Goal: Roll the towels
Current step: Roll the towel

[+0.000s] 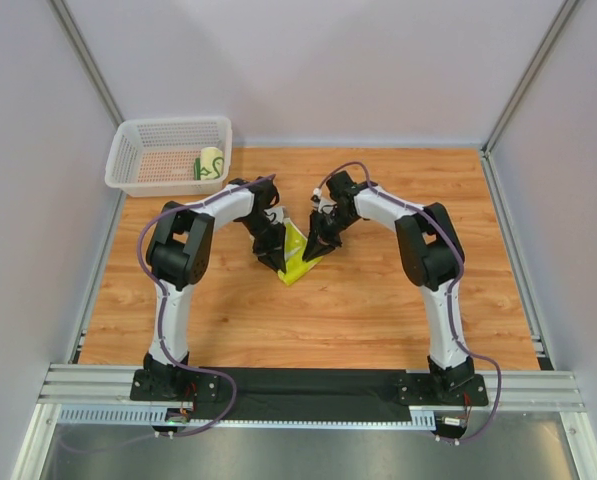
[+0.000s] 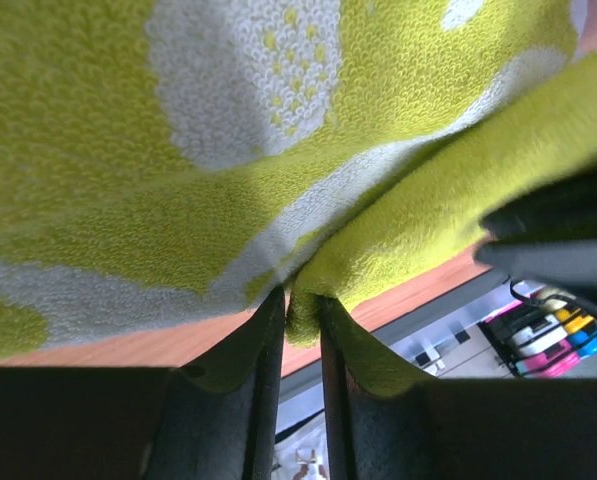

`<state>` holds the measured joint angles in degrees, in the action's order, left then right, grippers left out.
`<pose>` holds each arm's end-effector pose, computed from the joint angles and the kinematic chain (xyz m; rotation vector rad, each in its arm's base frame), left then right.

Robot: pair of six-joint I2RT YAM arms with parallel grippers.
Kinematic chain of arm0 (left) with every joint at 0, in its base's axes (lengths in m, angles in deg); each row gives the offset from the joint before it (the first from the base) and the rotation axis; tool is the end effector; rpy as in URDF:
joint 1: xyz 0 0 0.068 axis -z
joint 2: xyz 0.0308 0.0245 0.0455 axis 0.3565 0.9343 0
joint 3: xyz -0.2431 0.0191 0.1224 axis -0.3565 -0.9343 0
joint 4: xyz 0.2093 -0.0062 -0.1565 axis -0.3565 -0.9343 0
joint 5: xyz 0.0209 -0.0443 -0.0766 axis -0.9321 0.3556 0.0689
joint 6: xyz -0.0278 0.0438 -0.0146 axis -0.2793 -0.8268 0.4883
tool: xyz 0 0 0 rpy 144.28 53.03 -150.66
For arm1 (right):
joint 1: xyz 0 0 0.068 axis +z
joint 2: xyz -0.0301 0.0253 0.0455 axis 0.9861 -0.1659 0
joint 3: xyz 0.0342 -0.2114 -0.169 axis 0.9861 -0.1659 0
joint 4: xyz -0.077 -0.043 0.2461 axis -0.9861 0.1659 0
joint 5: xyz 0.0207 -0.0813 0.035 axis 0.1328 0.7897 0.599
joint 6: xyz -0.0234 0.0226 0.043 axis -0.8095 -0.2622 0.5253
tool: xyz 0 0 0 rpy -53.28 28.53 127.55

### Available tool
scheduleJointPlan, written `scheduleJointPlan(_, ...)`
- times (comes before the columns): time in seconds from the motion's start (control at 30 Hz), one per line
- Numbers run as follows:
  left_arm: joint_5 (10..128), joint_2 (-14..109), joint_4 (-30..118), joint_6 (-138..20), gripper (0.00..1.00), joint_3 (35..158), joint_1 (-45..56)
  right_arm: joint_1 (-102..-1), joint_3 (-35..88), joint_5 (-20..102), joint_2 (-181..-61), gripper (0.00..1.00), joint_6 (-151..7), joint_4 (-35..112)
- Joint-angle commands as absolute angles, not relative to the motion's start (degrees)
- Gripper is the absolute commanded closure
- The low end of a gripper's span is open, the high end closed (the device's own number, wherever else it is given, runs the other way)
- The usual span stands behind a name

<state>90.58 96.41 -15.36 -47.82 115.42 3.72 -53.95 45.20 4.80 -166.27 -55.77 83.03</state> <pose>0.3610 -0.1849 0.1439 -0.0382 -2.8454 0.6919 0.3809 0.2176 0.1489 0.2079 -2.7758 -1.1548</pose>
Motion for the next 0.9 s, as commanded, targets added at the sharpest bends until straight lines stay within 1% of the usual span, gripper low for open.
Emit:
scheduleJointPlan(0.0, 90.1, 95.9, -15.9, -49.1, 0.73, 116.2, 3.3, -54.3, 47.9, 9.2, -169.2, 0.85, -54.5, 82.0)
scheduleJointPlan(0.17, 87.2, 94.6, -17.3, -49.3, 0.68, 118.2, 3.3, -55.4, 44.9, 13.2, -168.8, 0.87, -53.8, 82.0)
scheduleJointPlan(0.23, 81.4, 93.1, -17.6, -49.4, 0.68, 118.3, 3.4, -55.7, 44.6, 14.2, -168.6, 0.89, -54.0, 82.9)
scheduleJointPlan(0.27, 76.7, 91.0, -17.5, -49.7, 0.66, 118.2, 3.5, -55.7, 44.7, 14.5, -168.8, 0.89, -54.2, 83.3)
scheduleJointPlan(0.33, 71.2, 88.7, -17.2, -50.8, 0.65, 117.7, 4.2, -55.7, 45.0, 14.6, -168.9, 0.89, -54.3, 84.2)
scheduleJointPlan(0.37, 65.6, 86.5, -16.9, -52.1, 0.64, 117.0, 4.6, -55.7, 45.1, 14.6, -168.8, 0.89, -54.4, 84.3)
scheduleJointPlan(0.47, 60.8, 81.9, -14.1, -55.5, 0.63, 114.1, 6.9, -55.8, 45.5, 14.4, -168.6, 0.90, -54.5, 85.0)
scheduleJointPlan(0.57, 60.8, 77.3, -9.5, -58.6, 0.58, 110.4, 10.8, -55.7, 45.8, 14.4, -168.3, 0.90, -54.5, 85.6)
scheduleJointPlan(0.67, 62.4, 75.1, -6.3, -61.1, 0.56, 108.4, 15.3, -55.8, 46.1, 14.3, -168.3, 0.90, -54.1, 85.7)
scheduleJointPlan(0.87, 67.2, 75.5, -2.6, -63.2, 0.53, 107.3, 21.3, -55.7, 46.8, 14.2, -168.5, 0.90, -53.7, 86.1)
